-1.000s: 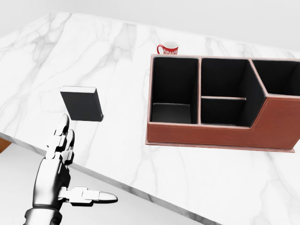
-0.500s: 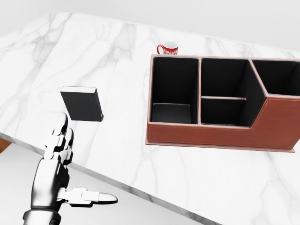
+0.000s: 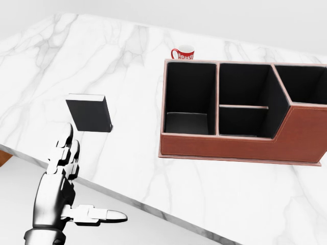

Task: Pick up the book and place it in the left compartment of the caddy.

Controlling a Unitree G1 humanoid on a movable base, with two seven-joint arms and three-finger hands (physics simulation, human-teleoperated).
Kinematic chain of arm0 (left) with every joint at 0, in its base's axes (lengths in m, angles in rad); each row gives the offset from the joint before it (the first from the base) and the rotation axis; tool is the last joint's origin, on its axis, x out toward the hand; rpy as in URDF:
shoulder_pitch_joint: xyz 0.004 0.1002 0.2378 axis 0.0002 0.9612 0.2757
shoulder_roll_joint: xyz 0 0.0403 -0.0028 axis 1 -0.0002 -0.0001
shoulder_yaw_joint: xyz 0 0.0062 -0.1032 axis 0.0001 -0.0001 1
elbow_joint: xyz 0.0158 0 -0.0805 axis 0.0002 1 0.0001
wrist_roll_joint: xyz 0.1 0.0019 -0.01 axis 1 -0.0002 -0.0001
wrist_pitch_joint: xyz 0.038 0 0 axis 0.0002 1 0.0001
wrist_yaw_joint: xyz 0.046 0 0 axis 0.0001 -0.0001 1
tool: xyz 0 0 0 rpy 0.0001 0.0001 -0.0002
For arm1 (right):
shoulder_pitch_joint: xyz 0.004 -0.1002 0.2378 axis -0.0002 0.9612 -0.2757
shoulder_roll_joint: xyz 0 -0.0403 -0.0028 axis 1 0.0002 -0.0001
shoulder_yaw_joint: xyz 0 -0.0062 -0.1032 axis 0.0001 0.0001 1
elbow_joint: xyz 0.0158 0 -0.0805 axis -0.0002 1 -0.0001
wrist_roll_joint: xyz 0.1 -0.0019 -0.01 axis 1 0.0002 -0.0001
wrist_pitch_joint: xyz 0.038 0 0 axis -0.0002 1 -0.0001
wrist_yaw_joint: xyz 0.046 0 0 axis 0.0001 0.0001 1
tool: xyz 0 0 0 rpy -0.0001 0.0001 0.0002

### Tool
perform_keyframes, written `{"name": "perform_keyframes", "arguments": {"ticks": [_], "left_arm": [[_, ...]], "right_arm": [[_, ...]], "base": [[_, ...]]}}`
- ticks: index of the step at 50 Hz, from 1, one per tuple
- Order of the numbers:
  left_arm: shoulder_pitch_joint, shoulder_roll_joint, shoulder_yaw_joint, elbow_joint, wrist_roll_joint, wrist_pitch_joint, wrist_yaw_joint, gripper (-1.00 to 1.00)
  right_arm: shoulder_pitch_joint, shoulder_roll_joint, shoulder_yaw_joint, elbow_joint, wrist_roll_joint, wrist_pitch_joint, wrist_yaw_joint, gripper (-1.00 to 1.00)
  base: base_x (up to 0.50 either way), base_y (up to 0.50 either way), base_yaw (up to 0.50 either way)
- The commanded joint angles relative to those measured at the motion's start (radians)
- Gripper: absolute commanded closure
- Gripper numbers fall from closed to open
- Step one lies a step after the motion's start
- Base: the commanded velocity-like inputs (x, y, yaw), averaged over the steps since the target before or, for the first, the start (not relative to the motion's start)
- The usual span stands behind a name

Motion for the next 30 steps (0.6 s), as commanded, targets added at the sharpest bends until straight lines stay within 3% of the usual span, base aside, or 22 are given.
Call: {"name": "perform_keyframes", "arguments": {"ticks": [1,30], "left_arm": [[0.0,0.001,0.001,0.003,-0.003,0.0,-0.004,-1.0],[0.013,-0.002,-0.005,-0.033,-0.012,0.0,-0.017,-1.0]], "right_arm": [[0.001,0.002,-0.001,-0.007,-0.003,0.0,0.001,-1.0],[0.0,0.002,0.004,0.0,-0.006,0.0,0.006,-1.0]], "base": [[0.0,0.0,0.0],[0.16,0.07,0.0]]}}
